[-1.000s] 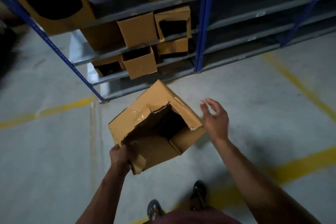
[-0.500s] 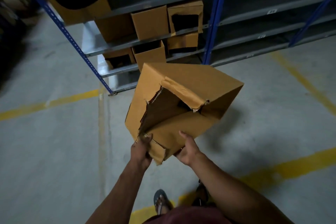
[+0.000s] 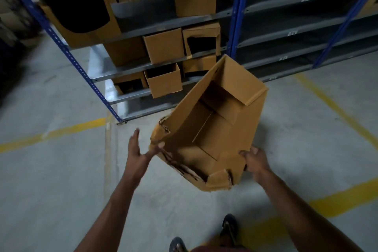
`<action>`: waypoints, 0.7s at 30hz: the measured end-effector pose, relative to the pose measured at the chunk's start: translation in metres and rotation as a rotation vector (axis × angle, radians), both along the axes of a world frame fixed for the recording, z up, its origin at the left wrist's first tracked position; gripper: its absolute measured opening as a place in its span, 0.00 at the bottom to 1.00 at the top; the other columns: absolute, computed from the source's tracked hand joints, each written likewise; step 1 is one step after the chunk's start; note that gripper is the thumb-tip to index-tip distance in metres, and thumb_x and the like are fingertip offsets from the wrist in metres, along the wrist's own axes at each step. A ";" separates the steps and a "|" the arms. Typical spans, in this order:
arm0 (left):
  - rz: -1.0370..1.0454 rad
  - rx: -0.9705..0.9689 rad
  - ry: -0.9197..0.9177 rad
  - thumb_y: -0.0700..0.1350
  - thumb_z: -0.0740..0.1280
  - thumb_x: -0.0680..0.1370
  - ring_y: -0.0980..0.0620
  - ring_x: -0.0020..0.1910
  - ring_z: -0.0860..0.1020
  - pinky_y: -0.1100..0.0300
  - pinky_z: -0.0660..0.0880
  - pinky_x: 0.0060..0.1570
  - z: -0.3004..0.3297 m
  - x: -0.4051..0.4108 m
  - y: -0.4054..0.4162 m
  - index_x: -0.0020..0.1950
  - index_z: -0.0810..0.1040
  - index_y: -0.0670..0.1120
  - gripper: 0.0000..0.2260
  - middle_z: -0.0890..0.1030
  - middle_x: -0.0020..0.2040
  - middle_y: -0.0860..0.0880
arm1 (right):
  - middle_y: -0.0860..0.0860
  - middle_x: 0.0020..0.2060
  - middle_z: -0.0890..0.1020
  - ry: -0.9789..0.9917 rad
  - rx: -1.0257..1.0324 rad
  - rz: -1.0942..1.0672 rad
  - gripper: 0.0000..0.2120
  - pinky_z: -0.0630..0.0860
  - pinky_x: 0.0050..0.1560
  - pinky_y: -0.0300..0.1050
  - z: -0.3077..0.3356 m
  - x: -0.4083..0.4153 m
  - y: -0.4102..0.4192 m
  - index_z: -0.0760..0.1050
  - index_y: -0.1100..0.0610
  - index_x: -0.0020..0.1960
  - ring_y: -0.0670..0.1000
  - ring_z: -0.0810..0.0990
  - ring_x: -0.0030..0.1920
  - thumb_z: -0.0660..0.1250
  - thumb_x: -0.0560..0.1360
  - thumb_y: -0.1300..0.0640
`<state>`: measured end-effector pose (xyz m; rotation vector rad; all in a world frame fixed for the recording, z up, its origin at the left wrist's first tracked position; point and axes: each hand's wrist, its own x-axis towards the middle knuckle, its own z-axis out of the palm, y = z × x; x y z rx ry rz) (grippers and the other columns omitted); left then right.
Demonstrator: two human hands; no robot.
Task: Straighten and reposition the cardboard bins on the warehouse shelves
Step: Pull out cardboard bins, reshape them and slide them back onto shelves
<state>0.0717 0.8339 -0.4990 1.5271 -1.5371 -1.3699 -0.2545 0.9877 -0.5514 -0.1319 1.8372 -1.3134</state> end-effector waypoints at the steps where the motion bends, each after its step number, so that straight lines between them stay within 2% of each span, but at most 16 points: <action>1: -0.066 -0.028 0.002 0.73 0.75 0.61 0.49 0.83 0.57 0.39 0.61 0.79 0.014 -0.009 -0.010 0.84 0.58 0.63 0.54 0.56 0.86 0.54 | 0.54 0.47 0.87 0.050 0.010 0.025 0.12 0.81 0.37 0.44 0.007 -0.010 -0.002 0.82 0.60 0.61 0.54 0.85 0.43 0.66 0.80 0.68; 5: -0.224 0.032 -0.068 0.74 0.75 0.64 0.42 0.78 0.69 0.40 0.72 0.71 0.042 -0.055 -0.037 0.81 0.67 0.59 0.48 0.68 0.81 0.49 | 0.54 0.51 0.87 0.224 0.034 0.152 0.13 0.82 0.44 0.46 0.037 -0.049 -0.021 0.82 0.58 0.61 0.52 0.85 0.44 0.65 0.80 0.66; 7: -0.236 0.165 -0.109 0.67 0.77 0.70 0.39 0.69 0.76 0.45 0.81 0.59 0.041 -0.077 -0.043 0.80 0.68 0.56 0.43 0.74 0.73 0.46 | 0.52 0.52 0.87 0.328 0.055 0.242 0.15 0.83 0.51 0.50 0.050 -0.065 -0.035 0.83 0.55 0.63 0.51 0.85 0.46 0.66 0.80 0.64; 8: -0.215 0.216 -0.108 0.62 0.77 0.74 0.39 0.64 0.79 0.47 0.83 0.52 0.039 -0.086 -0.046 0.79 0.69 0.55 0.37 0.76 0.70 0.45 | 0.50 0.52 0.86 0.381 0.065 0.291 0.15 0.82 0.53 0.49 0.056 -0.072 -0.042 0.83 0.53 0.64 0.51 0.85 0.47 0.66 0.79 0.62; 9: -0.189 0.234 -0.107 0.56 0.76 0.77 0.40 0.60 0.81 0.46 0.84 0.50 0.037 -0.093 -0.048 0.77 0.70 0.55 0.31 0.79 0.67 0.44 | 0.49 0.51 0.86 0.436 0.069 0.337 0.16 0.80 0.53 0.46 0.064 -0.077 -0.051 0.83 0.52 0.64 0.50 0.84 0.46 0.66 0.79 0.61; 11: -0.138 0.167 -0.179 0.47 0.73 0.80 0.39 0.57 0.83 0.41 0.84 0.56 0.031 -0.100 -0.054 0.77 0.72 0.48 0.26 0.82 0.65 0.41 | 0.49 0.50 0.86 0.531 0.063 0.414 0.16 0.77 0.49 0.44 0.076 -0.086 -0.070 0.83 0.50 0.64 0.48 0.82 0.44 0.67 0.79 0.61; 13: -0.099 0.108 -0.258 0.43 0.69 0.81 0.39 0.56 0.84 0.39 0.83 0.59 0.025 -0.104 -0.063 0.77 0.74 0.45 0.24 0.84 0.63 0.40 | 0.50 0.51 0.86 0.596 0.059 0.465 0.18 0.79 0.51 0.45 0.085 -0.095 -0.095 0.82 0.49 0.66 0.49 0.83 0.45 0.67 0.78 0.59; 16: -0.056 0.020 -0.313 0.41 0.67 0.80 0.41 0.54 0.85 0.41 0.84 0.57 0.026 -0.105 -0.085 0.76 0.76 0.46 0.23 0.85 0.62 0.42 | 0.51 0.50 0.87 0.673 0.067 0.502 0.21 0.81 0.56 0.50 0.099 -0.103 -0.138 0.79 0.47 0.69 0.54 0.84 0.48 0.68 0.77 0.54; 18: -0.026 -0.054 -0.335 0.42 0.66 0.79 0.42 0.54 0.85 0.41 0.84 0.57 0.032 -0.105 -0.107 0.76 0.76 0.47 0.24 0.85 0.63 0.43 | 0.51 0.47 0.86 0.700 0.053 0.511 0.21 0.80 0.54 0.49 0.108 -0.106 -0.169 0.78 0.46 0.70 0.53 0.84 0.47 0.68 0.77 0.53; 21: 0.023 -0.135 -0.314 0.39 0.65 0.80 0.41 0.55 0.85 0.44 0.83 0.57 0.050 -0.106 -0.148 0.75 0.77 0.45 0.22 0.84 0.63 0.42 | 0.49 0.50 0.86 0.735 0.004 0.514 0.18 0.80 0.56 0.52 0.119 -0.108 -0.219 0.80 0.44 0.67 0.52 0.84 0.49 0.68 0.78 0.51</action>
